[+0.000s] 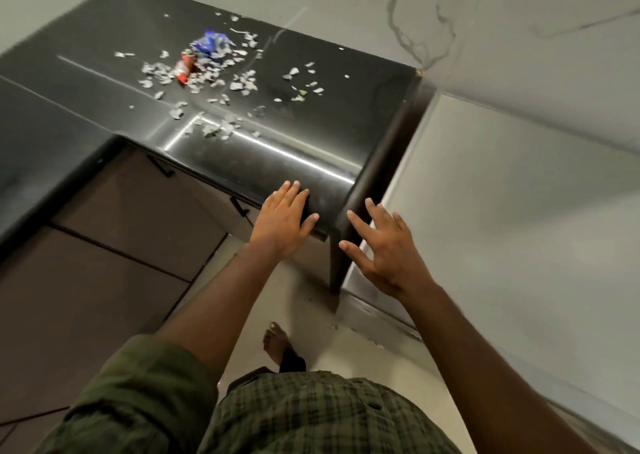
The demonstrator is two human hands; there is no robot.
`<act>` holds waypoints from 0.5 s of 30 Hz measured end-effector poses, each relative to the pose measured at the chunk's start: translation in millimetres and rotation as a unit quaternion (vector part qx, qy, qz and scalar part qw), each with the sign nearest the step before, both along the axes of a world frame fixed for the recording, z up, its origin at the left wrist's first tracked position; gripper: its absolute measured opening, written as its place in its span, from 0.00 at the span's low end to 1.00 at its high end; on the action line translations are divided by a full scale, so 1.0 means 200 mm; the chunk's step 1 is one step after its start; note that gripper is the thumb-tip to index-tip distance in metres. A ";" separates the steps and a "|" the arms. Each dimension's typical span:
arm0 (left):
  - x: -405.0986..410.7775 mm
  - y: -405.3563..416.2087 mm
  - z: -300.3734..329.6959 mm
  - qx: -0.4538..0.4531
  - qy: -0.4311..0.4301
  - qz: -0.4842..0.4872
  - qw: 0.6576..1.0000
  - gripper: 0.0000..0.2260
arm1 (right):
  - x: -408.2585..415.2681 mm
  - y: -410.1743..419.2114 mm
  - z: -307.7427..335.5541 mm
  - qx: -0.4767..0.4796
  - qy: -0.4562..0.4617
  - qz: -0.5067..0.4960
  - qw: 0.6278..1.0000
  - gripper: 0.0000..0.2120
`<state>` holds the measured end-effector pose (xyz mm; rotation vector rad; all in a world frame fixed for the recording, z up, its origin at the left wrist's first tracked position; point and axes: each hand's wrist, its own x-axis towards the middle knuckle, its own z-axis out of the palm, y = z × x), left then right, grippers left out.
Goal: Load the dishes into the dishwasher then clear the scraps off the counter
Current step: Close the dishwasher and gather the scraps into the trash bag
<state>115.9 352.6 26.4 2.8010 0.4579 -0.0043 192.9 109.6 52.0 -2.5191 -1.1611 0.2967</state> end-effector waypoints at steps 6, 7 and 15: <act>-0.01 0.29 0.05 -0.001 0.007 -0.072 0.997 0.24 | 0.01 0.58 -0.02 -0.082 0.015 -0.005 0.997 0.32; -0.01 0.31 0.05 -0.001 0.007 -0.073 0.997 0.24 | 0.00 0.62 -0.03 -0.103 0.019 -0.018 0.994 0.33; 0.07 0.53 0.09 -0.016 0.005 -0.049 0.999 0.14 | -0.03 0.97 0.07 -0.225 0.057 -0.131 0.964 0.36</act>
